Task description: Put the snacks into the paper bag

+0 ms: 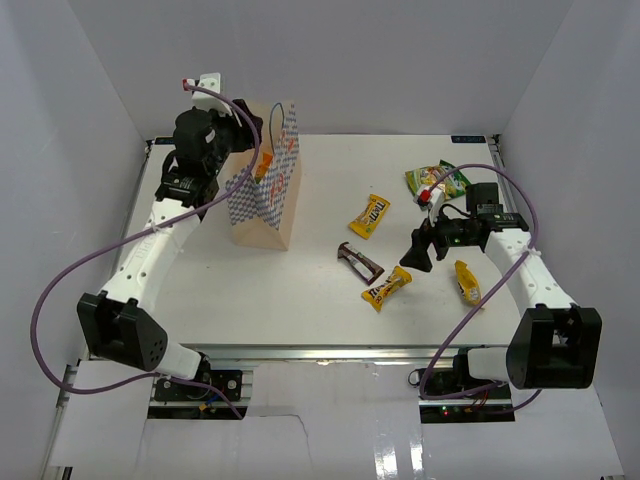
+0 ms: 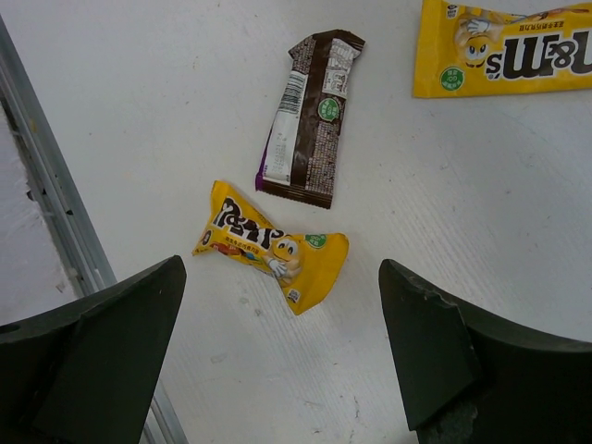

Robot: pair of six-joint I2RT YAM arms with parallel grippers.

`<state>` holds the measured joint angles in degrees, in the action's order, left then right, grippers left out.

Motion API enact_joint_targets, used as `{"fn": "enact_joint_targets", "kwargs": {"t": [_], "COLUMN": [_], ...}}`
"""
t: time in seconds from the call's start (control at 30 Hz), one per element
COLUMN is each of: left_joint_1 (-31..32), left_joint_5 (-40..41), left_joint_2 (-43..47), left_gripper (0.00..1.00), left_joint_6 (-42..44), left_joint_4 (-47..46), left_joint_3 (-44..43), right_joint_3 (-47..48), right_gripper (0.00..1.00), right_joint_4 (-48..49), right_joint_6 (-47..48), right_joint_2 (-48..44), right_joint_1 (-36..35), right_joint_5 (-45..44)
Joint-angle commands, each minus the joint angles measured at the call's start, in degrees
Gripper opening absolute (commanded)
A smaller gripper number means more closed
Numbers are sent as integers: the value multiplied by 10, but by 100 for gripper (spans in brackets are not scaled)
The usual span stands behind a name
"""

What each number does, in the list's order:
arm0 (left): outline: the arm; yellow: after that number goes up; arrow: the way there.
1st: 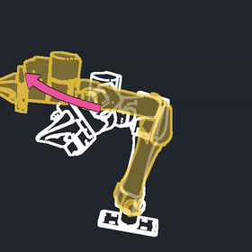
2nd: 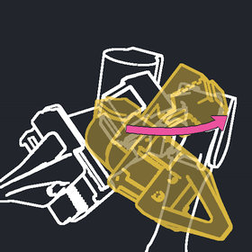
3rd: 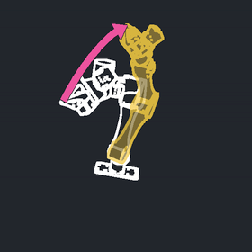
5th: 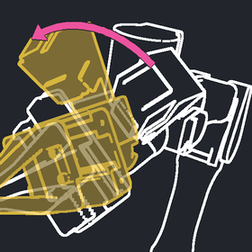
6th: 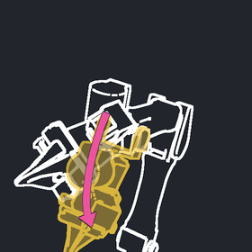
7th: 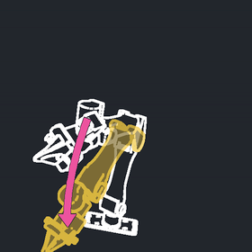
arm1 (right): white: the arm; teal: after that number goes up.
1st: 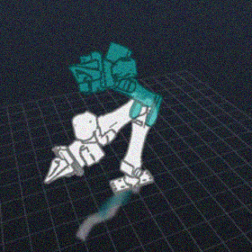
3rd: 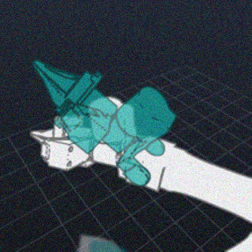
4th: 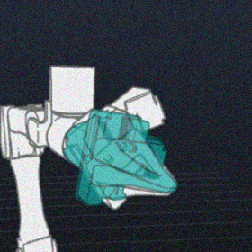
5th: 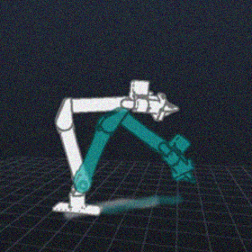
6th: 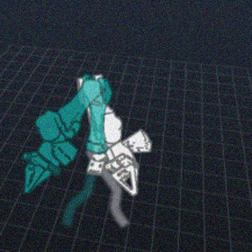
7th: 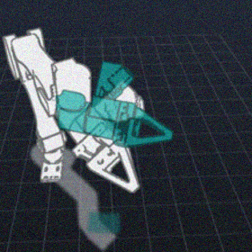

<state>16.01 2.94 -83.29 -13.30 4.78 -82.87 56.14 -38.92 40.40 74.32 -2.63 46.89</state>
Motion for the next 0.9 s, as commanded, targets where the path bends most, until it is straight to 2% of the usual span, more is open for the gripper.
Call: {"fn": "enact_joint_targets", "kwargs": {"t": [0.0,0.1,0.2,0.23,0.27,0.3,0.37,0.47,0.67,0.87], "left_joint_1": [3,3,3,3,3,3,3,4,3,3], "left_joint_5": [-53,-77,-110,-116,-122,-130,-130,-108,-39,-15], "left_joint_2": [60,102,144,175,192,208,262,339,484,530], "left_gripper": [69,77,83,83,84,86,86,89,89,89], "left_joint_6": [6,-6,-24,-32,-41,-58,-79,-113,-172,-211], "left_joint_4": [6,20,40,52,60,76,92,138,206,251], "left_joint_3": [-19,-7,30,44,58,89,123,185,276,303], "right_joint_3": [13,20,29,28,21,13,0,-8,2,-7], "right_gripper": [91,91,91,90,90,90,90,90,95,100], "right_joint_4": [8,-29,-111,-184,-214,-249,-241,-203,-148,-84], "right_joint_6": [-23,-3,188,267,421,487,576,601,587,540], "right_joint_2": [8,22,31,33,33,31,31,47,97,130], "right_joint_1": [1,-8,-32,-43,-49,-53,-72,-102,-151,-189], "right_joint_5": [13,28,69,76,73,64,16,-46,-102,-137]}}
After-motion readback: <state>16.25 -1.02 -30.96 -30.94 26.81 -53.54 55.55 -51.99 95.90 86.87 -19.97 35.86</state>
